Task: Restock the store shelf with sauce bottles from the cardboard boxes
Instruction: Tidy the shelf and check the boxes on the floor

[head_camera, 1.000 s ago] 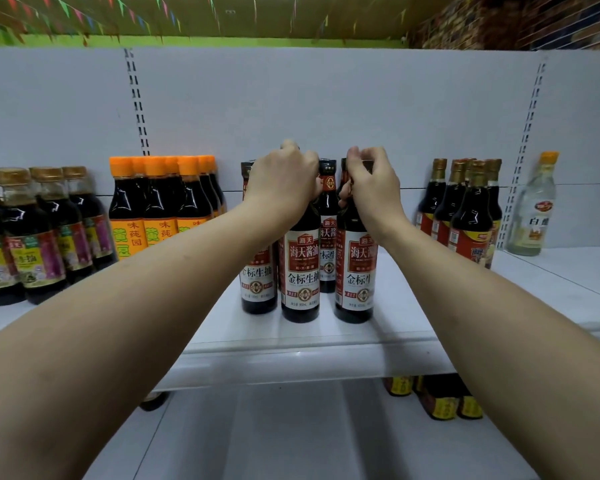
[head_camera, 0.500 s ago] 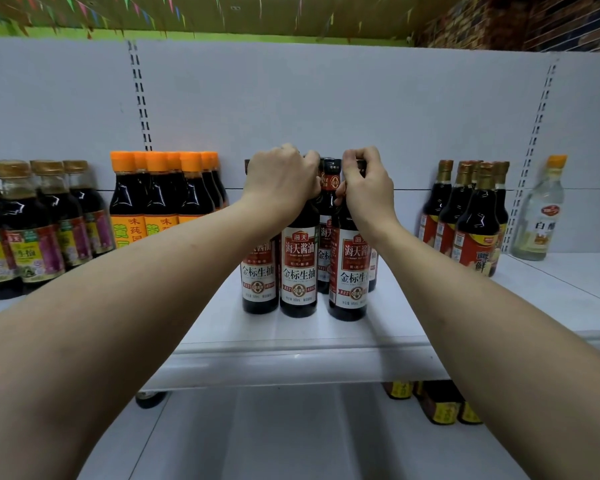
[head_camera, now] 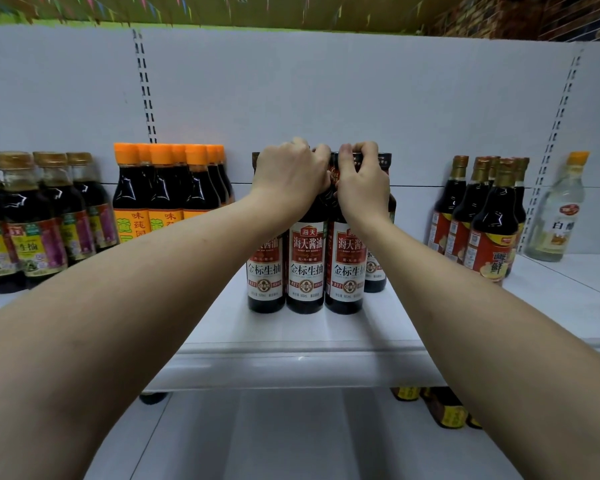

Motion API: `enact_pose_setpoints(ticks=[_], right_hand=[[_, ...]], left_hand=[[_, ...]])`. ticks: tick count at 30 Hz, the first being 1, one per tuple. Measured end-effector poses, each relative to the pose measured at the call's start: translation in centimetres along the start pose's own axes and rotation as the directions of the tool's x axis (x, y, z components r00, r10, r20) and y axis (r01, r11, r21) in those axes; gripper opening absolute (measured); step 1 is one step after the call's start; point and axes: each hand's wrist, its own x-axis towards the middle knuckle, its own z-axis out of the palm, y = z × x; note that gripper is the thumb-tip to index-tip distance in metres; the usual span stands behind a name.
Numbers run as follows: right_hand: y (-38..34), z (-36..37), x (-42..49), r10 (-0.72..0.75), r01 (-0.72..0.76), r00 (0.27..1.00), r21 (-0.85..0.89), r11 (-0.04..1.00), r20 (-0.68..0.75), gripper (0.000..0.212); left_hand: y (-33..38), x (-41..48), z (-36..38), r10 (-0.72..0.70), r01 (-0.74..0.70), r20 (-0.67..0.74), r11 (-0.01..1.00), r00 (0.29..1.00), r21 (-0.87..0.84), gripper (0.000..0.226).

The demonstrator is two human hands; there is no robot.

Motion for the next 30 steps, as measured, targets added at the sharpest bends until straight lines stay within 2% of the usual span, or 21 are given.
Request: enact_pose_setpoints(ticks=[11, 17, 20, 23, 30], right_hand=[[-0.1, 0.4, 0.1, -0.003, -0.003, 0.999, -0.139, 0.99, -0.043, 0.031], [-0.7, 0.0, 0.2, 0.024, -0.019, 0.999, -0.23, 0.973, 0.021, 0.044], [-1.5, -1.1, -0.2, 0.061, -0.046, 0.997, -0.249, 0.967, 0.051, 0.062], [-1.8, -2.9, -1.3, 0.029, 0.002, 0.995, -0.301, 0.954, 0.1, 0.071], [-1.6, -6.7, -2.9, -0.051, 0.153, 0.972, -0.456, 0.877, 0.228, 0.079]], left_hand=[[-0.3, -0.2, 0.5, 0.016, -0.016, 0.024, 1.0, 1.0, 0.001, 0.032], [-0.9, -0.1, -0.3, 0.073, -0.075, 0.06, 0.997, 0.996, 0.022, 0.043], [-1.0, -0.3, -0.9, 0.028, -0.032, 0.084, 0.999, 0.996, 0.039, 0.056], [-0.7, -0.7, -1.7, -0.042, 0.036, 0.1, 0.998, 0.994, 0.056, 0.07], [-1.8, -3.4, -4.0, -0.154, 0.156, 0.134, 0.988, 0.979, -0.002, 0.072]])
